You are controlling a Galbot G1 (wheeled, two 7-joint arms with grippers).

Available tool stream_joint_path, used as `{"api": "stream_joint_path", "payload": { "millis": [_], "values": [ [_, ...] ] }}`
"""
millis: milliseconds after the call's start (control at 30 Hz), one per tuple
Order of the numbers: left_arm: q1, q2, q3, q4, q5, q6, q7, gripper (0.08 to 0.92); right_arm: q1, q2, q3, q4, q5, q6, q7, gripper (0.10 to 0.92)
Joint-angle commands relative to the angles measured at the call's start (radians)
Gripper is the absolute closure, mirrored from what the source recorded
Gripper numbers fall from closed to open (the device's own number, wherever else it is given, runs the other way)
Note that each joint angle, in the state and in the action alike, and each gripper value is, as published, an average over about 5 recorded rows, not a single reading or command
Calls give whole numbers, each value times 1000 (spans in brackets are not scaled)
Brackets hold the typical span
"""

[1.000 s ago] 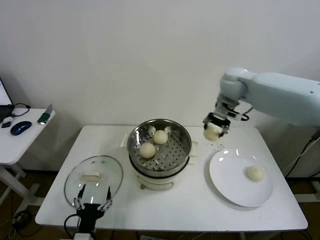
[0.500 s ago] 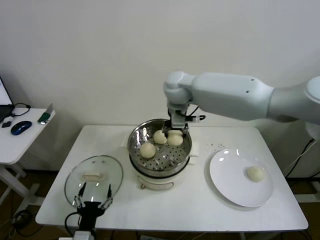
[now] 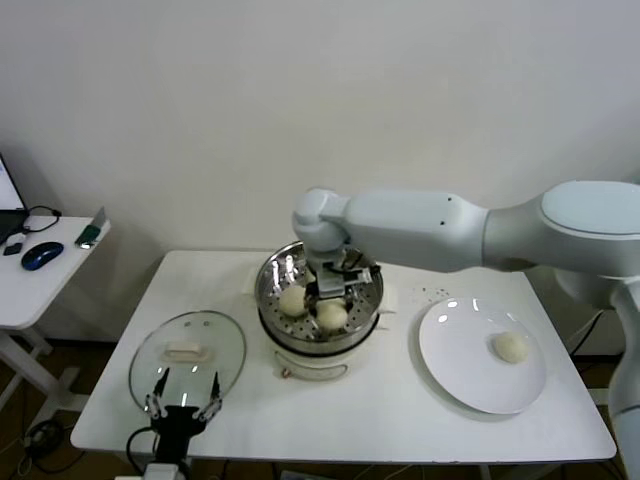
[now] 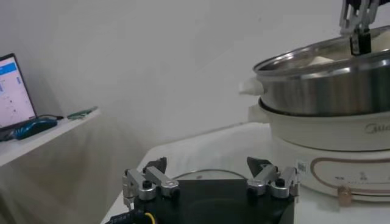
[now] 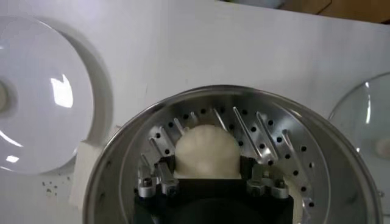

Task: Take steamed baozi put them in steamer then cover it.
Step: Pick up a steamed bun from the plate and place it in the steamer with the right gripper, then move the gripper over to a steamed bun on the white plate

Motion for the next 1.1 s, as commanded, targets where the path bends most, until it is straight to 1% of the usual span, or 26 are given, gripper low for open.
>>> {"api": "stream_joint_path", "payload": {
  "millis": [33,133,233,467,600,700,867,1100],
  "values": [
    [-3,0,-1,6,-2,-1,0,177,-35,27,7,-8,-18,5,0,321],
    [-4,-1,0,11,-1,-2,-1,177,-35,26,11,-15,-21,4,-3,254],
    [-4,-3,1,12,1,-2,-1,177,-37,20,21,-19,-24,4,-2,211],
    [-4,-2,3,11,4,-1,-1,177,14,-35,57,-17,-22,-4,0,203],
    [-9,-4,5,12,5,0,-1,177,71,-105,66,-21,5,-51,26,202],
    [-9,-4,8,14,7,0,-1,177,135,-192,32,-16,41,-137,82,203],
    [-13,-2,10,14,8,0,-1,177,248,-345,-107,-19,184,-344,187,203],
    [-52,-5,18,13,11,18,0,177,231,-595,-185,-3,366,-606,164,203]
  ]
}}
